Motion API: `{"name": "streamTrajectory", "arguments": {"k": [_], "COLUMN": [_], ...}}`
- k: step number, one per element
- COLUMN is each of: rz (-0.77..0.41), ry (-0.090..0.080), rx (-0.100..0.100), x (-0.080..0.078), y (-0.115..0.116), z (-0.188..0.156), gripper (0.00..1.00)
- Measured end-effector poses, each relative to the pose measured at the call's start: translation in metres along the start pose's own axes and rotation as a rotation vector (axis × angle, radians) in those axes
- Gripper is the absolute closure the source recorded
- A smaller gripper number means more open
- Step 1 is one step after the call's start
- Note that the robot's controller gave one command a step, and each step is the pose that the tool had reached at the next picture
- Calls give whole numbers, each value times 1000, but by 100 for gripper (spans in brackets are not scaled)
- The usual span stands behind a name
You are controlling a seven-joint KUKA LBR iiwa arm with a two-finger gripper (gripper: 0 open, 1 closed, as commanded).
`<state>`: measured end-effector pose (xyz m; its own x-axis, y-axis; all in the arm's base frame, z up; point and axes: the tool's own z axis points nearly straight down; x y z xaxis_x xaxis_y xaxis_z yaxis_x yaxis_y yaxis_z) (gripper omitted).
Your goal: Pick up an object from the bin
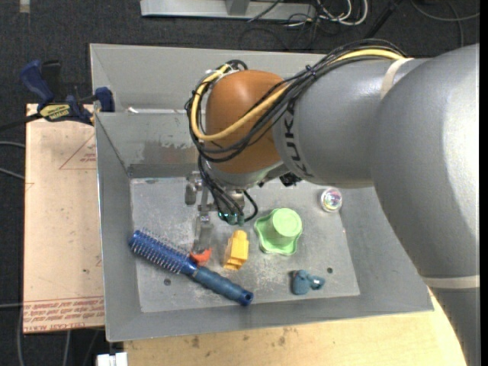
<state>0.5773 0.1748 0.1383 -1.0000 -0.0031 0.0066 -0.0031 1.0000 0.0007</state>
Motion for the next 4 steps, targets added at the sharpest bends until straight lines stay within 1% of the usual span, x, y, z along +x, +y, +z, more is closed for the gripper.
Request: {"name": "streamTrajectory", "arguments": {"k": [1, 2, 3, 4], "rz": [-53, -56, -512, -513], "ry": [3, -10, -11, -8], "rx": [3, -1, 2, 0], "x": [73, 68, 26, 27], "y": [-68, -64, -88, -87], "z": [63, 59, 40, 41], "gripper": [0, 100, 100, 0]}}
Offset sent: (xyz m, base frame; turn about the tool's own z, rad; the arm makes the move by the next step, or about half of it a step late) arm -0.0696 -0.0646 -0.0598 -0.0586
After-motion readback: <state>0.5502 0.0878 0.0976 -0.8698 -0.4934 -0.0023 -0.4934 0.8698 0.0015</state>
